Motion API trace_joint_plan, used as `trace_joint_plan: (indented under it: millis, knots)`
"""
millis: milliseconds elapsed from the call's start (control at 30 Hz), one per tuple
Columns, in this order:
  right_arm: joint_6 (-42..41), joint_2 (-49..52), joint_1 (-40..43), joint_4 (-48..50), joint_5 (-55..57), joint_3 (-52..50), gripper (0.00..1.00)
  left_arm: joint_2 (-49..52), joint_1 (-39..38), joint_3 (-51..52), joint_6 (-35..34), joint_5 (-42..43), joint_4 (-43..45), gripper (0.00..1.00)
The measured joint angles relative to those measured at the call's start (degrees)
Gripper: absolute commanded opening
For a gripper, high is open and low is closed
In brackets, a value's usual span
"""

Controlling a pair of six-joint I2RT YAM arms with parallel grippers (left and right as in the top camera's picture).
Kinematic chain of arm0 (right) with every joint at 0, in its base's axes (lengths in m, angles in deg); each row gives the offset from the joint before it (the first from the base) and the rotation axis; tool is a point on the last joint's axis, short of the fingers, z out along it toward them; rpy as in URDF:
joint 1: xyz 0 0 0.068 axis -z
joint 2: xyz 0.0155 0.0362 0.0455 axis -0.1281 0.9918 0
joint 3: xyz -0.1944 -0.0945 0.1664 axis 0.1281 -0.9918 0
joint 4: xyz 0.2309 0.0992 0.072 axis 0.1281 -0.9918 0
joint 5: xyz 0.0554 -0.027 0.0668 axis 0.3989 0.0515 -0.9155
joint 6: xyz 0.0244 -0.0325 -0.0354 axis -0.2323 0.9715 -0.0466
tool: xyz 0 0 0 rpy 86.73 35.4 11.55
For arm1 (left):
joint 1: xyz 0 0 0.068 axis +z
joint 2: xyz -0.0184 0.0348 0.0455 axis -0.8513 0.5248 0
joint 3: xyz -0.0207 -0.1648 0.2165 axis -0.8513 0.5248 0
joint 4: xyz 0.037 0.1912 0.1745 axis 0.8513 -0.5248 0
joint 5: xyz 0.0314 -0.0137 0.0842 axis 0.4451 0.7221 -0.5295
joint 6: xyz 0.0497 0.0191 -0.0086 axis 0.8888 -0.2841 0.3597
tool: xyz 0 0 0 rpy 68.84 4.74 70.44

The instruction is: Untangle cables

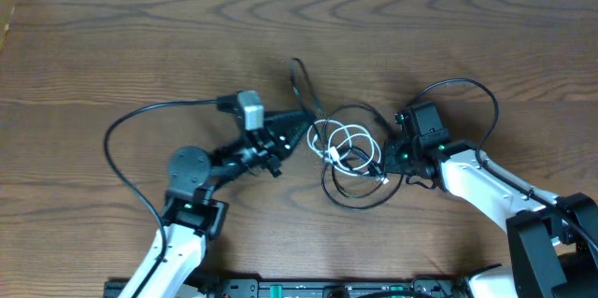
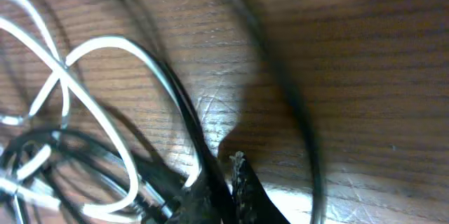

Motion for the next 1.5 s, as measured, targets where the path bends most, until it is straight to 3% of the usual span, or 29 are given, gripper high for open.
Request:
trace_joint_plan:
  millis: [367,633,900,1167,1500]
  knots:
    - [-8.33,-0.57,0.98,-4.07,9.60,0.70,0.01,-1.57,16.76,-2.08,-4.59,8.55,0.04,0.08]
    - [-10.95,-0.55,10.51,-4.61,16.46,0.81,0.01,-1.57,28.00,-2.08,-5.95,13.84,0.02,0.07]
    - [-8.11,0.07,25.03,-8.17,17.84,2.56,0.01,-1.55,36.46,-2.08,-5.97,16.85,-0.07,0.08]
    - [-3.04,0.52,38.07,-14.91,16.79,12.48,0.01,1.11,43.78,-2.10,-5.88,17.66,-0.04,0.07]
    - [-2.84,0.52,41.24,-15.08,14.16,14.36,0.01,8.90,49.37,-2.10,-3.85,17.66,-0.02,0.08]
